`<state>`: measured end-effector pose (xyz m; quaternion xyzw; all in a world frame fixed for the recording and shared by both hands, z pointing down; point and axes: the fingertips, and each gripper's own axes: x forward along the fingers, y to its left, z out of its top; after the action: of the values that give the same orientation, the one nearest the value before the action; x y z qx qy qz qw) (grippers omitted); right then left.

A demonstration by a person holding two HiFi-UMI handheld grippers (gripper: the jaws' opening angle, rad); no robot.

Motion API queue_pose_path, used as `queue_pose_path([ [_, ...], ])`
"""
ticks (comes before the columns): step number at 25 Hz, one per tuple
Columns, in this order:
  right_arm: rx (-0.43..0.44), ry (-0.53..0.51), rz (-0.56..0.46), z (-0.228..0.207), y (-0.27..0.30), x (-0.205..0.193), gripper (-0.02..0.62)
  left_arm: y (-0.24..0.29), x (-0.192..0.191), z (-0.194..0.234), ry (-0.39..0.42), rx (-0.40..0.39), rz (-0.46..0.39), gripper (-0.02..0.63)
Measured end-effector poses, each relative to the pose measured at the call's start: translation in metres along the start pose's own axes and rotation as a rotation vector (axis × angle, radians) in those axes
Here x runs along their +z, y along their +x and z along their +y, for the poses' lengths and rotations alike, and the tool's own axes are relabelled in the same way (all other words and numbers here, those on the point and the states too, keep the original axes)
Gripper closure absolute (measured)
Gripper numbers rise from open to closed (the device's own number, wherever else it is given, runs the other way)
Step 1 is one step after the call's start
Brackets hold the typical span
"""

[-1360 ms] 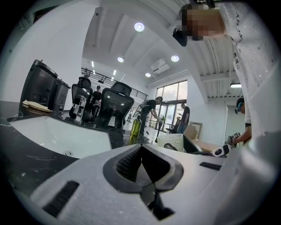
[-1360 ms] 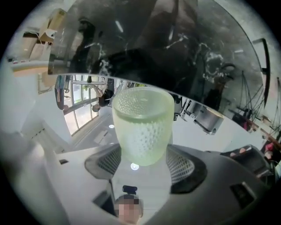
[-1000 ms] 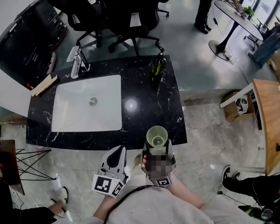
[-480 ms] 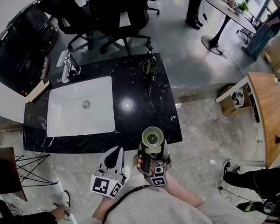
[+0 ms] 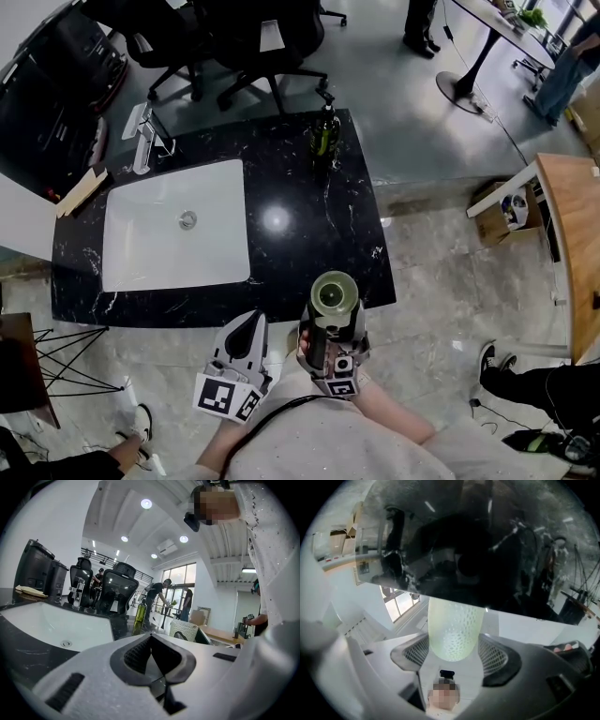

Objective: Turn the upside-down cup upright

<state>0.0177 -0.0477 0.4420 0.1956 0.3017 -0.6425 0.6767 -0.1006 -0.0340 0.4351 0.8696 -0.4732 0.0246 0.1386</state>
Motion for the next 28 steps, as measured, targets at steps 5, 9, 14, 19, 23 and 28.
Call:
queue_pose_path([
  [5, 0.008, -0.03, 0.009, 0.003, -0.003, 0.005, 0.272, 0.003, 0.001, 0.0, 0.001, -0.006, 0.0, 0.598],
  [9, -0.032, -0.082, 0.024, 0.002, -0.005, 0.011, 0.27, 0.003, -0.003, -0.002, -0.003, -0.012, 0.008, 0.598],
  [14, -0.041, -0.104, 0.047, 0.001, -0.005, 0.011, 0.256, 0.004, -0.008, -0.003, -0.01, -0.017, 0.022, 0.598],
  [19, -0.043, -0.109, 0.101, -0.001, -0.005, 0.003, 0.199, 0.001, -0.012, -0.003, -0.019, -0.018, 0.03, 0.598],
  [23, -0.073, -0.115, 0.122, -0.003, -0.008, -0.003, 0.19, -0.001, -0.015, -0.004, -0.026, -0.013, 0.032, 0.598],
  [28, -0.154, -0.179, 0.186, -0.004, -0.019, -0.018, 0.19, -0.001, -0.016, -0.008, -0.028, -0.014, 0.021, 0.598],
])
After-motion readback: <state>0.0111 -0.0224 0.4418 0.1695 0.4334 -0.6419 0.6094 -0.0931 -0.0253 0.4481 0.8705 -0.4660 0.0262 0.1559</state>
